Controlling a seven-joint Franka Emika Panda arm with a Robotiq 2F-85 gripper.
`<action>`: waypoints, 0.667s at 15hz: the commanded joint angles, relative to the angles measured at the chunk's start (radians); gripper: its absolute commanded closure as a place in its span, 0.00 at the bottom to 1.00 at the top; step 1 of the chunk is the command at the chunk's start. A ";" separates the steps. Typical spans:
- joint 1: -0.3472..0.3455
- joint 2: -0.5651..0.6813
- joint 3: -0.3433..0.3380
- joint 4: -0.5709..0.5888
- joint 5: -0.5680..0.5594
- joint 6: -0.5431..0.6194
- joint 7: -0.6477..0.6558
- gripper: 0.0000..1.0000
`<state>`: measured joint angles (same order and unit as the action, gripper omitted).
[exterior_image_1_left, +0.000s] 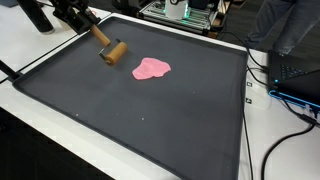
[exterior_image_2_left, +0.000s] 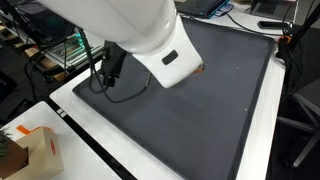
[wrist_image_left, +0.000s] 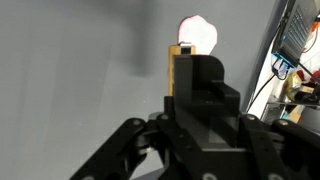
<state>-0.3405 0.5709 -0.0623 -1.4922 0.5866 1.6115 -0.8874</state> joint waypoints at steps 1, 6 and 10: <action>-0.010 0.005 0.007 -0.003 -0.002 0.024 0.016 0.77; -0.011 0.014 0.007 -0.010 -0.011 0.043 0.013 0.77; -0.010 0.019 0.009 -0.016 -0.017 0.061 0.012 0.77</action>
<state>-0.3405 0.5950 -0.0623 -1.4956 0.5804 1.6548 -0.8855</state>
